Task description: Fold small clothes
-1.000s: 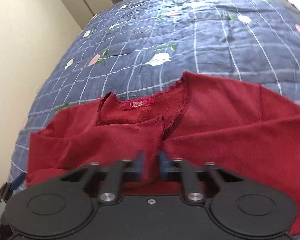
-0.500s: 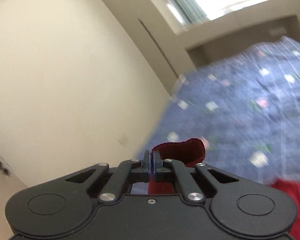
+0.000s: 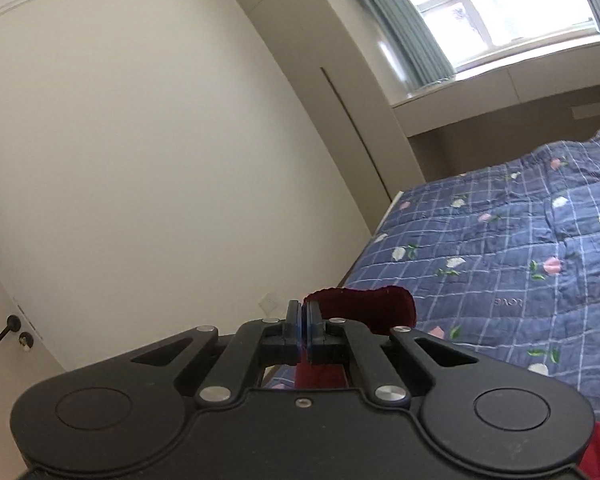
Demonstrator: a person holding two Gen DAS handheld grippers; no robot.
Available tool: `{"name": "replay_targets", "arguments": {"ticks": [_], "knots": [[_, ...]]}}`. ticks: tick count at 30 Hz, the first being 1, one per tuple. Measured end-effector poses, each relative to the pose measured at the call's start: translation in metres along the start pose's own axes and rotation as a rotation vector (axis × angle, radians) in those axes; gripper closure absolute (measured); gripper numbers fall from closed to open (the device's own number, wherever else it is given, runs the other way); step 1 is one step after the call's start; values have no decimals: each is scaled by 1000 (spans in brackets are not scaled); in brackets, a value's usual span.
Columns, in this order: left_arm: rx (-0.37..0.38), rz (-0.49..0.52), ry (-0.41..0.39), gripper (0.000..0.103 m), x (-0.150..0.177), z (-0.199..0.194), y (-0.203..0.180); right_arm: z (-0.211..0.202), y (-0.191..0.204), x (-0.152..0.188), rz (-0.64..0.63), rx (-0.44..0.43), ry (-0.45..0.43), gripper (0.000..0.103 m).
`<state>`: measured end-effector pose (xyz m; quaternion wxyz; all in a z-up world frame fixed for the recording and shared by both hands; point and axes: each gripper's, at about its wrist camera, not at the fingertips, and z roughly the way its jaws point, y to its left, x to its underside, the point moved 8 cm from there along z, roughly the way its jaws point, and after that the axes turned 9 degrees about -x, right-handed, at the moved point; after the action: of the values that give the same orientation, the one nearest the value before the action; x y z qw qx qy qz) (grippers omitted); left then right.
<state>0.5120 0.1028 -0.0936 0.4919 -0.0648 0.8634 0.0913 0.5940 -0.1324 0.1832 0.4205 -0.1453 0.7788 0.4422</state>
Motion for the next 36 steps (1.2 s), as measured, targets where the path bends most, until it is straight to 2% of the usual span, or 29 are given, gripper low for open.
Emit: {"name": "replay_targets", "arguments": {"ticks": [2, 4, 6, 7, 8, 10, 13, 16, 19, 24, 27, 30, 34, 36], "knots": [[14, 46, -1, 78, 3, 1, -3, -8, -11, 7, 14, 11, -9, 102], [10, 131, 28, 72, 10, 7, -12, -16, -25, 11, 38, 27, -16, 102], [8, 182, 46, 76, 17, 13, -19, -23, -36, 12, 52, 43, -28, 102], [7, 183, 41, 85, 18, 13, -21, -27, -40, 16, 54, 49, -33, 102], [3, 171, 29, 88, 16, 11, -20, -32, -45, 18, 56, 54, -38, 102], [-20, 133, 10, 92, 11, 9, -17, -45, -52, 27, 52, 61, -42, 102], [-36, 52, 19, 93, 5, 11, -4, -64, -63, 47, 23, 85, -45, 102], [-27, -10, 78, 93, 7, 19, 6, -76, -85, 82, 16, 128, -21, 102], [-20, -30, 119, 92, 14, 25, 10, -82, -117, 126, -1, 201, 26, 102], [9, 10, 123, 85, 21, 20, 8, -94, -167, 206, 55, 316, 120, 102], [19, 48, 126, 85, 24, 19, 6, -97, -179, 243, 84, 334, 181, 101], [16, 77, 121, 85, 25, 15, 2, -99, -179, 270, 80, 342, 238, 84], [14, 59, 121, 85, 26, 13, 1, -101, -181, 269, 74, 347, 234, 59], [11, 56, 120, 85, 26, 13, 1, -96, -186, 261, 70, 358, 230, 56]]}}
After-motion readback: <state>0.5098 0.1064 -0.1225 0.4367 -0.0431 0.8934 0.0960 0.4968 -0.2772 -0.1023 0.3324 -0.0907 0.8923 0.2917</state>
